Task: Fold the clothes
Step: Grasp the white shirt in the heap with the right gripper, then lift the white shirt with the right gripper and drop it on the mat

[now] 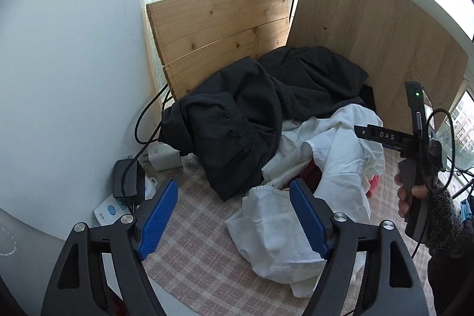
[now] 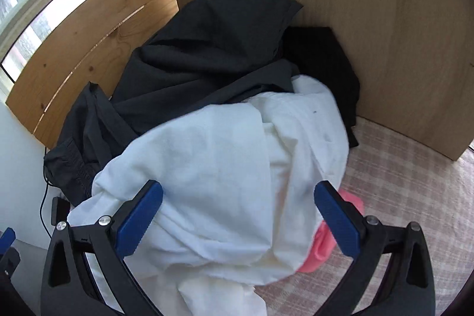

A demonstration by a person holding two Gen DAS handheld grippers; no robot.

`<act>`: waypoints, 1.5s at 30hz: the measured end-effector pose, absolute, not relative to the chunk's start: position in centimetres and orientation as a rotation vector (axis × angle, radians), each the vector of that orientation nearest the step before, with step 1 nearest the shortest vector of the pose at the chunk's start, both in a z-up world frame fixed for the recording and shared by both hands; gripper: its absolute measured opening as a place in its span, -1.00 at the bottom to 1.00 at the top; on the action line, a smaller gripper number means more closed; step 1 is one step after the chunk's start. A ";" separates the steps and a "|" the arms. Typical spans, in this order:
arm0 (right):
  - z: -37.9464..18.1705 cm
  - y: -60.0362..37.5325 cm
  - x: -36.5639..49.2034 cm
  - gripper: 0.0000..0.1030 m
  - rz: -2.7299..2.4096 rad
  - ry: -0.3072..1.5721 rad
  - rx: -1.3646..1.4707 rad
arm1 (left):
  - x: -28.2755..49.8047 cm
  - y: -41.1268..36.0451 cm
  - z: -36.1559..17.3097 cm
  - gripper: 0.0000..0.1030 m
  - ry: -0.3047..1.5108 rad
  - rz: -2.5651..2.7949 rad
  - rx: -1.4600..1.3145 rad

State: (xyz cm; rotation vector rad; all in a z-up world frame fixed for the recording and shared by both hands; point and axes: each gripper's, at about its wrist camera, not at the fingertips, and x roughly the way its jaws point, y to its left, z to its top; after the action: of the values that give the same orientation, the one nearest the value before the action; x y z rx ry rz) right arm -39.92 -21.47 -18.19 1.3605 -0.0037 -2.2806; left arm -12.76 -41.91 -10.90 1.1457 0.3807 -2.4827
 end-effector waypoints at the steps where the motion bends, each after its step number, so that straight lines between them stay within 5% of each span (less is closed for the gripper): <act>1: -18.6 -22.2 -40.1 1.00 -2.275 0.008 1.367 | -12.6 -42.0 -11.0 0.47 0.383 -2.476 1.151; 4: -18.4 -23.8 -39.8 0.95 -2.280 0.051 1.328 | -12.4 -42.3 -11.0 0.47 0.380 -2.461 1.155; 6: -17.7 -24.7 -39.2 0.08 -2.218 0.108 1.267 | -12.2 -42.3 -10.9 0.48 0.380 -2.458 1.158; 8: -16.7 -25.4 -38.4 -0.26 -2.187 0.197 1.253 | -12.1 -42.3 -10.9 0.48 0.384 -2.458 1.158; 11: -14.3 -23.9 -38.2 -0.69 -2.153 0.091 1.236 | -11.8 -42.2 -10.8 0.49 0.402 -2.470 1.160; 18: -4.7 -20.4 -35.7 -0.85 -2.095 -0.144 1.060 | -10.7 -42.3 -10.2 0.50 0.415 -2.482 1.133; 23: 7.3 -16.1 -30.3 -0.95 -2.109 -0.240 0.697 | -9.6 -43.1 -9.7 0.50 0.438 -2.480 1.108; 28: 14.0 -11.2 -25.6 -0.85 -2.293 -0.015 0.622 | -9.4 -42.9 -9.6 0.50 0.422 -2.522 1.111; 29: 13.4 -10.6 -25.4 -0.29 -2.337 0.049 0.681 | -9.5 -42.7 -9.7 0.50 0.413 -2.530 1.119; 30: 12.0 -10.0 -25.4 0.80 -2.395 0.089 0.750 | -9.6 -42.4 -10.0 0.50 0.408 -2.537 1.135; 31: 10.1 -9.6 -25.6 1.00 -2.450 0.103 0.820 | -9.8 -42.1 -10.3 0.50 0.403 -2.544 1.151; 35: -0.4 -11.6 -27.4 1.00 -2.350 0.101 1.062 | -10.1 -40.9 -10.8 0.50 0.397 -2.583 1.203; 43: -16.8 -20.0 -34.1 1.00 -2.368 0.406 1.342 | -7.3 -40.2 -10.4 0.50 0.349 -2.605 1.227; 44: -17.9 -19.9 -35.1 0.95 -2.377 0.392 1.388 | -6.8 -40.4 -10.5 0.50 0.347 -2.594 1.233; 45: -18.8 -19.8 -35.8 0.61 -2.361 0.339 1.421 | -6.4 -40.6 -10.6 0.50 0.346 -2.582 1.238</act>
State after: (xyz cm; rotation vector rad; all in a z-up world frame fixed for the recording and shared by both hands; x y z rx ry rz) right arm -35.76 -19.79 -18.76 1.4211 0.3394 -2.3606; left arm -6.38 -40.57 -10.58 1.2385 0.3464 -2.5820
